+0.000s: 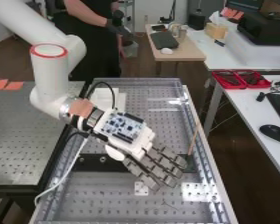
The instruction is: Grab the drill bit and place it in the clear container
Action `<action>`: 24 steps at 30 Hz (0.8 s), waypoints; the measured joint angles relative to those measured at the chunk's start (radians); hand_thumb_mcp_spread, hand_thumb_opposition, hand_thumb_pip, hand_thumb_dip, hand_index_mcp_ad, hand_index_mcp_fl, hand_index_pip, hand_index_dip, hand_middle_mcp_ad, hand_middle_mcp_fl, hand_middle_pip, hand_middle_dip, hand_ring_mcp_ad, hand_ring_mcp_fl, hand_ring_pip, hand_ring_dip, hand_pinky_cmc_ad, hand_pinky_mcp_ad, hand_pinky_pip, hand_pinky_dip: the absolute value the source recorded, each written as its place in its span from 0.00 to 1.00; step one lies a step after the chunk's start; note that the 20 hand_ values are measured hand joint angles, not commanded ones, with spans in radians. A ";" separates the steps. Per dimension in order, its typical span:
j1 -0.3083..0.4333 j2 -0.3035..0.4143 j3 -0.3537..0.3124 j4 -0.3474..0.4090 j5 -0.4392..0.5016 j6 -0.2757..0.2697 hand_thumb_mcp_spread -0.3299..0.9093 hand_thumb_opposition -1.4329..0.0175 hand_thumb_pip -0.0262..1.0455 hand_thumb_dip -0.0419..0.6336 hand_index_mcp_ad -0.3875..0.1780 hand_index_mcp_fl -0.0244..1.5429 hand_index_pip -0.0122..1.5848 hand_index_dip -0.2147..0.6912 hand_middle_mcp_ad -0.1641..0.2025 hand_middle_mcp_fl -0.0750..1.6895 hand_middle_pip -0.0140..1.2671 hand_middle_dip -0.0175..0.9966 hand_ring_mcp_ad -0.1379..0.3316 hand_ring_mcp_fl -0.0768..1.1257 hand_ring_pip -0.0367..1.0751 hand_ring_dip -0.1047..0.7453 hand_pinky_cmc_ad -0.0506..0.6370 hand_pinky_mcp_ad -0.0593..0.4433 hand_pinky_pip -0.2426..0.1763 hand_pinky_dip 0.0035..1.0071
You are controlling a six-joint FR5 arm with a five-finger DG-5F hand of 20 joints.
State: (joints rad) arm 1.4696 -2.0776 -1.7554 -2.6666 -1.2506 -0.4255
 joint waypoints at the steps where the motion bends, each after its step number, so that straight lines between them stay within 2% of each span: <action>1: -0.001 -0.001 0.000 0.004 0.000 0.000 0.43 0.45 0.51 0.12 0.91 0.04 0.07 0.24 0.96 0.09 0.13 0.04 0.68 0.07 0.13 0.08 0.55 0.57 0.33 0.29; 3: -0.006 -0.002 -0.001 0.020 -0.003 -0.002 0.44 0.45 0.55 0.16 0.88 0.04 0.08 0.22 0.96 0.11 0.13 0.04 0.67 0.07 0.13 0.08 0.56 0.56 0.33 0.30; 5: -0.009 -0.002 -0.003 0.039 -0.002 -0.006 0.47 0.44 0.55 0.21 0.85 0.05 0.11 0.21 0.96 0.11 0.13 0.04 0.67 0.07 0.13 0.08 0.55 0.54 0.33 0.30; 9: -0.014 0.001 -0.008 0.084 -0.006 -0.024 0.50 0.42 0.62 0.27 0.81 0.08 0.22 0.21 0.96 0.12 0.12 0.04 0.67 0.07 0.12 0.08 0.53 0.49 0.33 0.30; 14: -0.018 -0.002 0.002 0.088 -0.017 -0.042 0.51 0.40 0.63 0.34 0.78 0.12 0.40 0.19 0.91 0.12 0.12 0.07 0.68 0.07 0.12 0.08 0.50 0.47 0.33 0.30; 15: -0.019 -0.004 0.004 0.087 -0.022 -0.047 0.51 0.39 0.66 0.34 0.78 0.14 0.45 0.19 0.91 0.12 0.12 0.08 0.64 0.07 0.12 0.08 0.50 0.48 0.33 0.30; 16: -0.020 -0.005 0.006 0.087 -0.024 -0.050 0.51 0.39 0.69 0.36 0.78 0.14 0.48 0.19 0.91 0.12 0.12 0.08 0.65 0.07 0.12 0.08 0.51 0.47 0.33 0.30; 18: -0.022 -0.010 0.013 0.082 -0.035 -0.061 0.51 0.38 0.69 0.39 0.77 0.15 0.54 0.19 0.91 0.12 0.12 0.09 0.62 0.07 0.12 0.08 0.51 0.48 0.33 0.30; 23: -0.026 -0.017 0.020 0.081 -0.047 -0.067 0.50 0.38 0.69 0.42 0.75 0.17 0.63 0.18 0.91 0.13 0.11 0.11 0.60 0.05 0.13 0.08 0.51 0.47 0.33 0.29; 24: -0.026 -0.019 0.022 0.081 -0.048 -0.068 0.51 0.37 0.69 0.42 0.75 0.17 0.65 0.18 0.88 0.15 0.11 0.11 0.57 0.05 0.13 0.08 0.51 0.48 0.33 0.29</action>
State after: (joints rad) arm 1.4438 -2.0969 -1.7332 -2.5854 -1.2985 -0.4931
